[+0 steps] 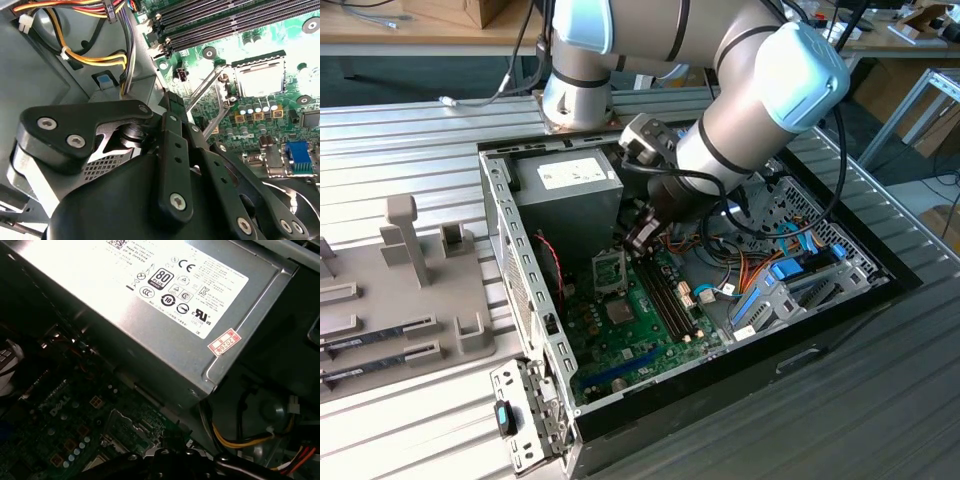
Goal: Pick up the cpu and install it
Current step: 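Close the cpu cover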
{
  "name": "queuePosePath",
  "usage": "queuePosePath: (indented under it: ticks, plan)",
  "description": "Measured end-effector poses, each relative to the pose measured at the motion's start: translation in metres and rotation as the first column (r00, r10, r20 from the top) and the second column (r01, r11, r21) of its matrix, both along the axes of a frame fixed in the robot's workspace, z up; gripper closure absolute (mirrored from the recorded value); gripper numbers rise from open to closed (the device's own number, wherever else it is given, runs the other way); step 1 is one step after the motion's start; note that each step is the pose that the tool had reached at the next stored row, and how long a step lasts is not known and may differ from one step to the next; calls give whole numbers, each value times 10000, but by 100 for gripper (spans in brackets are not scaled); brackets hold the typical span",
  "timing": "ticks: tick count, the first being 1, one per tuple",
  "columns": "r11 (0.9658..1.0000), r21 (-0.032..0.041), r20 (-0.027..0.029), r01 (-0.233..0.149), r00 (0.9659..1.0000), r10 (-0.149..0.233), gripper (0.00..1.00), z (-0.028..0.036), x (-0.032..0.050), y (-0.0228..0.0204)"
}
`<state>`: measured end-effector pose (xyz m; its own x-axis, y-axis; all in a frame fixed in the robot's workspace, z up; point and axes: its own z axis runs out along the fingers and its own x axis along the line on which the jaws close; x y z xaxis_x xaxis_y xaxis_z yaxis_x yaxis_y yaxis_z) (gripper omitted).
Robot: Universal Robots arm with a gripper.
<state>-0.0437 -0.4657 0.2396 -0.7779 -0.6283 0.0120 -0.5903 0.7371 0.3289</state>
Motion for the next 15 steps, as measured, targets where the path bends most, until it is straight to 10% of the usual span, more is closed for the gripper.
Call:
queuePosePath:
  ticks: [15]
  plan:
    - [9999, 44, 1, -93, 10000, 93, 89, 49, 0, -1]
